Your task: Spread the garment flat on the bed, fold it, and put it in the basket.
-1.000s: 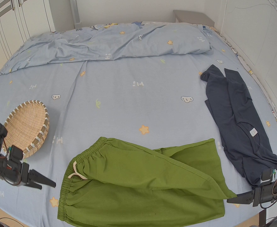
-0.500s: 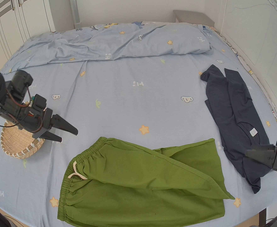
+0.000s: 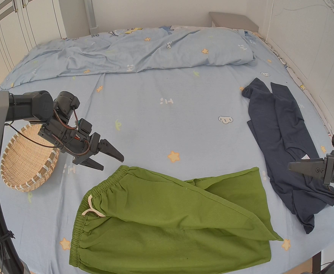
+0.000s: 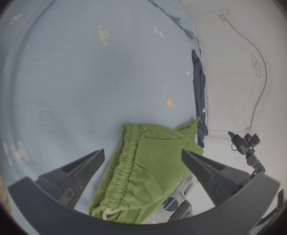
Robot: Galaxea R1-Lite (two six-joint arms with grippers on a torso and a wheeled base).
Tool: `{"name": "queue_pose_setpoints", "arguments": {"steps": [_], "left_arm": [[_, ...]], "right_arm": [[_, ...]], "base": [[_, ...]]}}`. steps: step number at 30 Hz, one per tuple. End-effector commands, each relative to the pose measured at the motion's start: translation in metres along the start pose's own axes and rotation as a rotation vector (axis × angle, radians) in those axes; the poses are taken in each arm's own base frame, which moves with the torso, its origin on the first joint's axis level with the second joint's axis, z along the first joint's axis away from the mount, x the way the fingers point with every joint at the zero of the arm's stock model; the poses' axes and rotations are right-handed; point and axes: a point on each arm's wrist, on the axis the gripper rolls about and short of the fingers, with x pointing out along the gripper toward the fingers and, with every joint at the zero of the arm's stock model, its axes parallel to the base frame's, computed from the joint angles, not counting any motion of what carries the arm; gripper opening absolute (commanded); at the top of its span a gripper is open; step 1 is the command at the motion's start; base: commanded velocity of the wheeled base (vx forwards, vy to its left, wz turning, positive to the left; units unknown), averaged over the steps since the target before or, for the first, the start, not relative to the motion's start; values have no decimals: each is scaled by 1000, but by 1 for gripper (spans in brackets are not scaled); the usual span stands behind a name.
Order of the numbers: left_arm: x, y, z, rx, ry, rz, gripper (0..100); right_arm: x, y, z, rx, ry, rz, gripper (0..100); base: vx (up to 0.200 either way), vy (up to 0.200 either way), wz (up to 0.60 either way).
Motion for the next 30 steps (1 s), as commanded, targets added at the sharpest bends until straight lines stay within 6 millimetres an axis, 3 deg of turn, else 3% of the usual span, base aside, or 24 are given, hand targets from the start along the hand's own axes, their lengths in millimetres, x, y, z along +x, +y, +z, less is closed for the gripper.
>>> {"name": "queue_pose_setpoints", "arguments": {"steps": [1, 18, 19, 30], "left_arm": [[31, 15, 6, -20, 51, -4, 100], [54, 12, 18, -23, 66, -13, 100], [54, 13, 18, -24, 67, -13, 0], [58, 18, 18, -37, 78, -11, 0]], "right_arm": [[7, -1, -2, 6, 23, 14, 100], [8, -1, -4, 7, 31, 20, 100], [8, -1, -4, 8, 32, 20, 100], [8, -1, -4, 8, 31, 18, 100]], "base": [[0, 0, 0], [0, 0, 0], [0, 0, 0], [0, 0, 0]]}}
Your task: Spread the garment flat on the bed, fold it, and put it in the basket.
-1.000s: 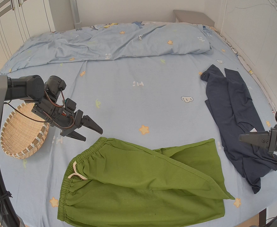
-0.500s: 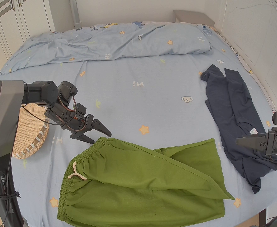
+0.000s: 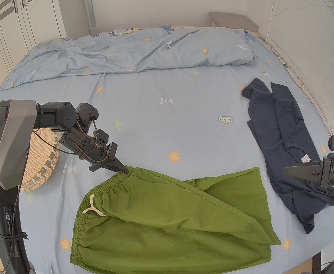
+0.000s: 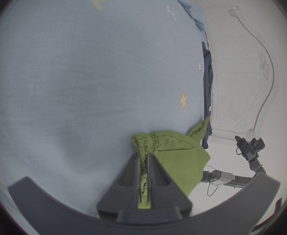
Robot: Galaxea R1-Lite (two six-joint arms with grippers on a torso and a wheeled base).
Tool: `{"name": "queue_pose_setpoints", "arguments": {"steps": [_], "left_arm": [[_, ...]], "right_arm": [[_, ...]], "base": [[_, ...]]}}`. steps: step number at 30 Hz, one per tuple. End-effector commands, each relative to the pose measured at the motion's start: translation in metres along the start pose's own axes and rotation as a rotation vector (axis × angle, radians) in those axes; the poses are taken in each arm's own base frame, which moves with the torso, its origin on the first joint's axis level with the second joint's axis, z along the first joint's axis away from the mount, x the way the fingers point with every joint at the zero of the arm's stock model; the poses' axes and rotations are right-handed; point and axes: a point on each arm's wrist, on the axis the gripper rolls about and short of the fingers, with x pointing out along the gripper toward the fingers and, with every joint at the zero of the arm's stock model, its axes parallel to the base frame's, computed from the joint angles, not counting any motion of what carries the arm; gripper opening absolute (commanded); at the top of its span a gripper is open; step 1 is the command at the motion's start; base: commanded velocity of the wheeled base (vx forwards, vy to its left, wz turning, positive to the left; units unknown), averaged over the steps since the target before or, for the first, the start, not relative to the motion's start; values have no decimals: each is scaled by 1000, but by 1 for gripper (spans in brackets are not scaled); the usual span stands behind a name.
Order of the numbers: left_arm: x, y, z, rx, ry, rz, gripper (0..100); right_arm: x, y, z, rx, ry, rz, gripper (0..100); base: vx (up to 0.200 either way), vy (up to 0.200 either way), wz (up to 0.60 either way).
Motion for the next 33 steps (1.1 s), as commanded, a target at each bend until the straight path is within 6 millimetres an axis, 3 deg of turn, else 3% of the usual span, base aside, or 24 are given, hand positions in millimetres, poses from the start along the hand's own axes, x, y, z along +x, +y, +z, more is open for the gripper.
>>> {"name": "queue_pose_setpoints", "arguments": {"steps": [1, 6, 7, 11, 15, 24, 29, 33], "left_arm": [[-1, 2, 0, -6, -2, 1, 0], [-9, -1, -1, -16, -17, 0, 0], [-26, -12, -1, -31, -56, -4, 0], [-54, -27, -3, -65, -120, -10, 0], [-80, -19, -6, -87, -180, 2, 0], [-91, 2, -7, -142, -201, 21, 0], [-85, 0, -7, -137, -188, 20, 0], [-86, 0, -7, -136, -189, 19, 0]], "right_arm": [[0, 0, 0, -1, -1, 0, 100], [0, 0, 0, 1, 0, -1, 100], [0, 0, 0, 1, 0, -1, 100], [2, -2, 0, 7, 6, -3, 100], [2, -4, 0, 12, 5, -10, 100], [2, -12, -7, 51, 25, -35, 100], [6, -35, -40, 192, 119, -95, 100], [20, -54, -51, 257, 173, -110, 100]], "base": [[0, 0, 0], [0, 0, 0], [0, 0, 0], [0, 0, 0], [0, 0, 0], [0, 0, 0], [0, 0, 0], [0, 0, 0]]}}
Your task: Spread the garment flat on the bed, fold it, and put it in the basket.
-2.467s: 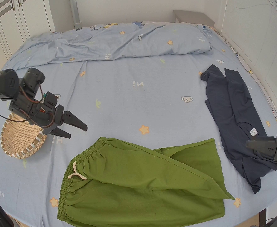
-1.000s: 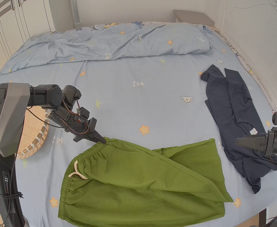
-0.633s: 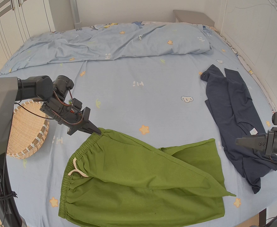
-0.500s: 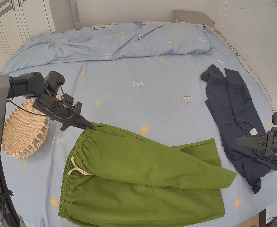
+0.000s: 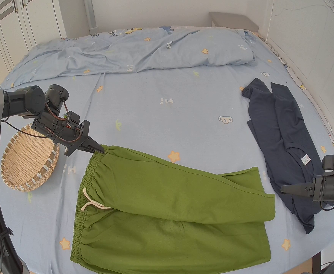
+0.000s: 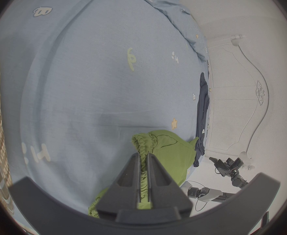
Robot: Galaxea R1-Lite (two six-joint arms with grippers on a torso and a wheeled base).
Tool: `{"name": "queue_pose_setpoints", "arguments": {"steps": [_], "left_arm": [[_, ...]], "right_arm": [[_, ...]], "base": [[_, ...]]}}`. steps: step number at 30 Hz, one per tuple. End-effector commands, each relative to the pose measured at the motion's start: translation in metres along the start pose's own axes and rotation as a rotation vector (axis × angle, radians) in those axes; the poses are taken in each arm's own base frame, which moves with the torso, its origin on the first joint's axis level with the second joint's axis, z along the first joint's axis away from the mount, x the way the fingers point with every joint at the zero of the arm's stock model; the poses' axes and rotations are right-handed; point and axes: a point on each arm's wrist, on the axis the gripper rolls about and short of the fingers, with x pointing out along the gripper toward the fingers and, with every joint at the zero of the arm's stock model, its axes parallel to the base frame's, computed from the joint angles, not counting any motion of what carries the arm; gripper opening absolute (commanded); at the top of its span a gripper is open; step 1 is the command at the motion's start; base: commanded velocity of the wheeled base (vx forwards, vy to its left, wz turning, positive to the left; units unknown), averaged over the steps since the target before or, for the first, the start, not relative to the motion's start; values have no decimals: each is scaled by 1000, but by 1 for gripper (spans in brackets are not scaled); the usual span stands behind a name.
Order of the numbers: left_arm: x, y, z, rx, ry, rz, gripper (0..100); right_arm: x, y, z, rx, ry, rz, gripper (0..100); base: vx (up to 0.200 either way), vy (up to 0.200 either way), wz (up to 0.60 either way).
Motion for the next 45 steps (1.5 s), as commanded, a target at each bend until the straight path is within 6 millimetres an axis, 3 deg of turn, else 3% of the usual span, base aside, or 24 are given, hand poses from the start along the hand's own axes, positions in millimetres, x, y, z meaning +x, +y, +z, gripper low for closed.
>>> {"name": "queue_pose_setpoints", "arguments": {"steps": [1, 7, 17, 36, 37, 45], "left_arm": [[-1, -1, -1, 3, 1, -1, 0], [-2, -2, -1, 5, -1, -1, 0], [-1, -2, 0, 6, -6, -2, 0], [-1, -1, 0, 6, -6, -2, 0], [-1, -1, 0, 6, -6, -2, 0], [-1, -1, 0, 7, -7, -2, 0]], "right_arm": [[22, -30, -12, 105, 82, -34, 100], [47, -59, -16, 147, 106, -53, 100], [67, -75, -28, 181, 156, -51, 100], [80, -79, -20, 129, 107, -27, 100], [80, -79, -20, 129, 106, -27, 0], [79, -81, -17, 130, 94, -34, 0]], "base": [[0, 0, 0], [0, 0, 0], [0, 0, 0], [0, 0, 0], [0, 0, 0], [0, 0, 0]]}}
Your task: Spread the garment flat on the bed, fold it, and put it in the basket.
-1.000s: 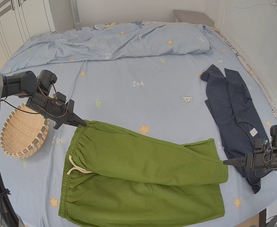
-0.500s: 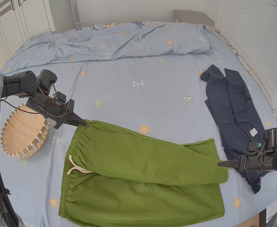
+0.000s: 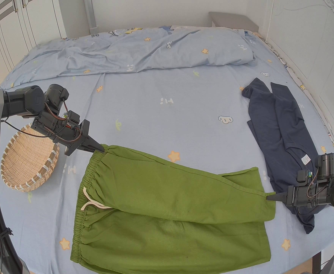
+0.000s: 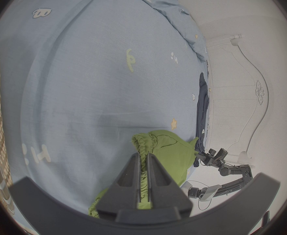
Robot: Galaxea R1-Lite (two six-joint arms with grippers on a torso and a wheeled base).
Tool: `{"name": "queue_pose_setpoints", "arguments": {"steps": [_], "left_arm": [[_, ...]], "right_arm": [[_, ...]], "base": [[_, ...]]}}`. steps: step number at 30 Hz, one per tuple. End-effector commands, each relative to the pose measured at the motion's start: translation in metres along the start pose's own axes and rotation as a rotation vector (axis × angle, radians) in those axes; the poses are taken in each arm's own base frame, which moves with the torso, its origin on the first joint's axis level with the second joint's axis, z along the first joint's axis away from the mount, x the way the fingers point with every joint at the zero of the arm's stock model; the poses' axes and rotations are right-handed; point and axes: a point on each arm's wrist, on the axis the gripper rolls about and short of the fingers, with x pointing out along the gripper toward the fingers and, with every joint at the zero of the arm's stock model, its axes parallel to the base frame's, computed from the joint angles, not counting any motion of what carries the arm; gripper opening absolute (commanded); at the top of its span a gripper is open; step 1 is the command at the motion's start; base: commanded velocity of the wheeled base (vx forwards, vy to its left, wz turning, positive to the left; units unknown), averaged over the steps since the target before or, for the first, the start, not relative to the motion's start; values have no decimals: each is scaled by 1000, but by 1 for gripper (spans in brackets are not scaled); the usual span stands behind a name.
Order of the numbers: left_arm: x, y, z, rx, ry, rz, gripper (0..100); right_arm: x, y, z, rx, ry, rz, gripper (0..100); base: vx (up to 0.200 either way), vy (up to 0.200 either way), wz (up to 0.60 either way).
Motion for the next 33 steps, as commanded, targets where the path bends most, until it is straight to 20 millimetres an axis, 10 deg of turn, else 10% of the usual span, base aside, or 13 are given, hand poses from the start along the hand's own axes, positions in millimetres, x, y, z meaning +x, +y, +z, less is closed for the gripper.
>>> {"name": "queue_pose_setpoints", "arguments": {"steps": [1, 12, 21, 33], "left_arm": [[-1, 0, 0, -1, -2, 0, 0], [-6, -1, -2, 2, -9, 5, 0], [-37, -23, -11, 60, -91, -12, 0], [-50, -13, -8, 59, -154, -1, 0]], "right_arm": [[-1, -1, 2, -2, -11, -4, 0], [-20, 8, 16, -54, -112, -26, 0], [-46, 39, 70, -154, -249, -23, 0], [-28, 91, 129, -324, -344, 27, 0]], "base": [[0, 0, 0], [0, 0, 0], [0, 0, 0], [0, 0, 0]]}}
